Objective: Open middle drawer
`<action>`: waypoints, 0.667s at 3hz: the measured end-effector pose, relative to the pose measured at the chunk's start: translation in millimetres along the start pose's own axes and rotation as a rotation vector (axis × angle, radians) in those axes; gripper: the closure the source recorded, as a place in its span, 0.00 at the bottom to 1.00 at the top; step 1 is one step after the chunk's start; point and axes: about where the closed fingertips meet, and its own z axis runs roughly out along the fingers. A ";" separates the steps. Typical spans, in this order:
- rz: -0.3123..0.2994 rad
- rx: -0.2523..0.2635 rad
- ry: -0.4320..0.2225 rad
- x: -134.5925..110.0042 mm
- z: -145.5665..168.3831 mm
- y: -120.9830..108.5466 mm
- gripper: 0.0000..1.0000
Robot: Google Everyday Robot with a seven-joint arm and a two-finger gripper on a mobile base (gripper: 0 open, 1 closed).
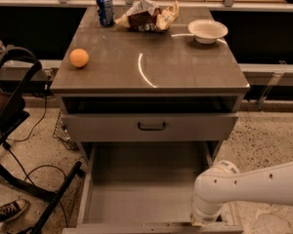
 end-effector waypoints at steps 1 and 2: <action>0.000 -0.001 0.000 0.0 0.1 0.3 0.51; 0.000 -0.002 0.000 0.2 0.6 0.9 0.28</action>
Offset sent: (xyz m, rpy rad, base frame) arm 0.0001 0.0000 0.0002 0.0000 -0.0001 0.0000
